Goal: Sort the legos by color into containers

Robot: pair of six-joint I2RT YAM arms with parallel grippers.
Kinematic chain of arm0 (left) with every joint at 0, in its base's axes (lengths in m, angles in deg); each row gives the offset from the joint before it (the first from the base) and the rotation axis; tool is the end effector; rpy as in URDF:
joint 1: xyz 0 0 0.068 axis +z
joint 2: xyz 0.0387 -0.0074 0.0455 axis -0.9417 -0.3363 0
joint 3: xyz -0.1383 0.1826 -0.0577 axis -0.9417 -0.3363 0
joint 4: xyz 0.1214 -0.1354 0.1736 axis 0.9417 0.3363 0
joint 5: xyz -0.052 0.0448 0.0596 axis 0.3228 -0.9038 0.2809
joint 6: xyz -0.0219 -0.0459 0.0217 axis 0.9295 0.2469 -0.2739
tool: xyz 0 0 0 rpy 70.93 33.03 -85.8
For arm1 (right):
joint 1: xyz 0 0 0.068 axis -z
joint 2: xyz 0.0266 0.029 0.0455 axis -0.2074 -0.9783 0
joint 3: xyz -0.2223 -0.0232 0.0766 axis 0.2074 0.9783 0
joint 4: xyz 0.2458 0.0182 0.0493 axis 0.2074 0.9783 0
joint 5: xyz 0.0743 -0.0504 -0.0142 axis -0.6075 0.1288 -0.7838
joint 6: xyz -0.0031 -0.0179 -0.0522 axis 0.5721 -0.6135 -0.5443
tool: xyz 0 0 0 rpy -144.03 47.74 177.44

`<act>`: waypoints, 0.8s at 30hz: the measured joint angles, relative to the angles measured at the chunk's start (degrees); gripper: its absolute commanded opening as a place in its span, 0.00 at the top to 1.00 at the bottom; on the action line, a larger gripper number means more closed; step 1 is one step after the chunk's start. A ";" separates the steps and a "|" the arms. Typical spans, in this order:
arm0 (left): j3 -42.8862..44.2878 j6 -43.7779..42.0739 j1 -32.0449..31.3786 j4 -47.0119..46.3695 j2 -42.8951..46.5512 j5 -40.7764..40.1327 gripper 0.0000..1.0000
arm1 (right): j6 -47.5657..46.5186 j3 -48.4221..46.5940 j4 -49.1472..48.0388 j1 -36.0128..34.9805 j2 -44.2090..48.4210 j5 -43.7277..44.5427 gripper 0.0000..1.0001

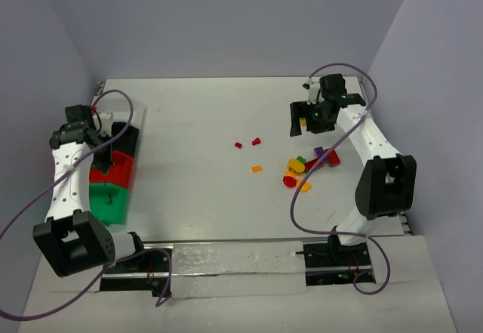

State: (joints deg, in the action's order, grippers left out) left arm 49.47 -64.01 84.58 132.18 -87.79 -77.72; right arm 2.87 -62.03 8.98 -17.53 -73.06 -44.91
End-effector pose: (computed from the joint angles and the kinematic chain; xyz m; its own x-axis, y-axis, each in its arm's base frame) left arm 0.2341 0.0623 0.2611 -0.9118 -0.0085 -0.4105 -0.0813 0.9837 0.1602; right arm 0.3282 0.0424 0.2486 -0.8273 -0.1535 -0.5404 -0.3013 0.9331 0.1962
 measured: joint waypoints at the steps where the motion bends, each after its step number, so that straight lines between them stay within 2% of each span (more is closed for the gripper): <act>1: -0.87 -0.82 2.42 0.57 0.29 -0.04 1.00 | 0.00 -0.06 0.06 -0.13 -0.28 0.01 0.00; 5: -4.17 -3.83 8.35 2.00 2.11 -0.36 1.00 | -0.04 -0.34 0.12 -0.46 -1.21 0.01 0.00; 15: -8.65 -8.19 13.42 1.56 2.34 -0.38 0.99 | -0.24 -0.70 0.34 -0.48 -1.87 0.03 0.00; 17: -8.99 -8.66 13.70 1.16 2.17 -0.40 0.88 | -0.24 -0.68 0.36 -0.48 -1.87 0.03 0.00; 18: -9.21 -8.82 13.77 1.00 2.09 -0.40 0.77 | -0.24 -0.68 0.36 -0.48 -1.87 0.03 0.00; 19: -9.43 -9.05 13.92 0.88 2.05 -0.39 0.58 | -0.24 -0.70 0.36 -0.48 -1.87 0.03 0.00; 22: -9.72 -9.65 14.35 0.74 2.08 -0.34 0.36 | -0.26 -0.68 0.36 -0.48 -1.87 0.03 0.00; 23: -9.72 -9.69 14.39 0.67 2.08 -0.32 0.26 | -0.26 -0.70 0.36 -0.48 -1.87 0.03 0.00; 24: -9.70 -9.77 14.41 0.69 2.11 -0.33 0.25 | -0.26 -0.70 0.36 -0.48 -1.87 0.03 0.00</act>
State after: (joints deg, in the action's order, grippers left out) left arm 39.77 -73.79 98.99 132.88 -85.69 -78.05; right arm 2.60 -62.74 9.34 -18.01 -74.93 -44.88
